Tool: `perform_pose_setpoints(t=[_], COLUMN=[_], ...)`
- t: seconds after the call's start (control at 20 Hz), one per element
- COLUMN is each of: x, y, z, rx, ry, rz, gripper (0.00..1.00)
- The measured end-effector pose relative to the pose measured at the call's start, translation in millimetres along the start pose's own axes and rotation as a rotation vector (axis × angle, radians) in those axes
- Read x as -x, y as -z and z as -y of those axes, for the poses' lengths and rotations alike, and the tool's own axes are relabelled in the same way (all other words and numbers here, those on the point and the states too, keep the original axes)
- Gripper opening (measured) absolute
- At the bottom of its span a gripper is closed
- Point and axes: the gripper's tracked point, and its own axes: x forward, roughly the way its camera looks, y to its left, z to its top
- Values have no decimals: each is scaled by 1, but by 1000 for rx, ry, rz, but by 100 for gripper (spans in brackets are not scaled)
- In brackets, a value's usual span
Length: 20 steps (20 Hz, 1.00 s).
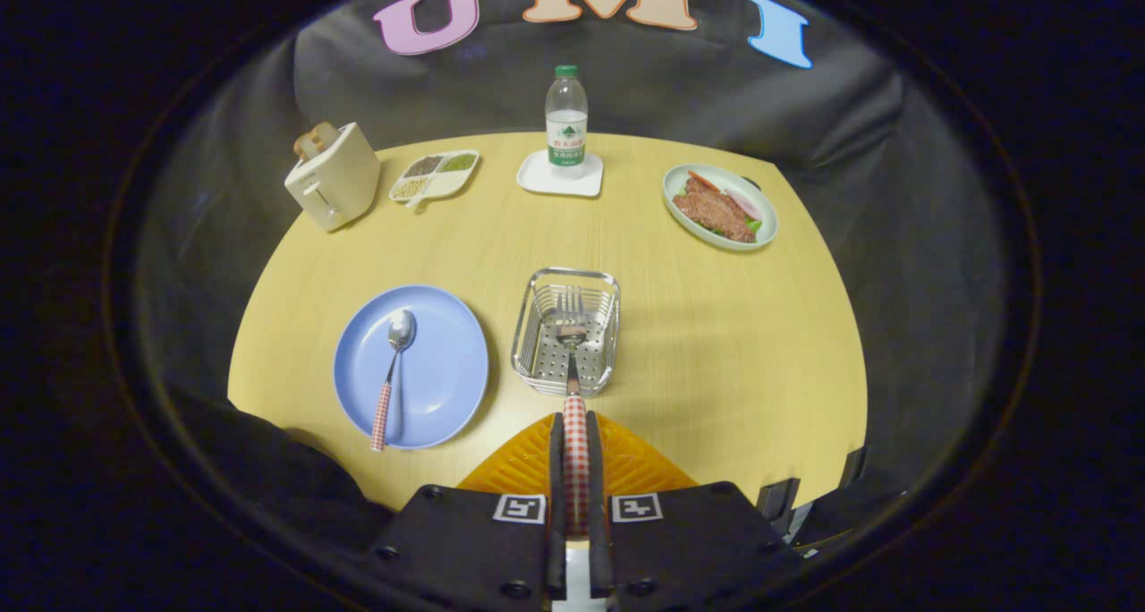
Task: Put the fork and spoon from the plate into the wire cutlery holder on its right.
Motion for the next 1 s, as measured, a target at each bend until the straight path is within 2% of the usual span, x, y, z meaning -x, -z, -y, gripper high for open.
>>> perform_pose_setpoints(t=[0.1, 0.25, 0.6, 0.75, 0.95, 1.0], x=[-5, -14, -32, -38, -42, -40], y=[2, 4, -10, -14, -29, -32], z=[-4, 0, -2, -1, 0, 1], rx=[3, 27, 82, 93, 59, 43], ry=[-25, -9, 0, 1, -8, -15], rz=[-85, -228, -351, -361, -301, -283], gripper=[13, 13, 16, 19, 20, 31])
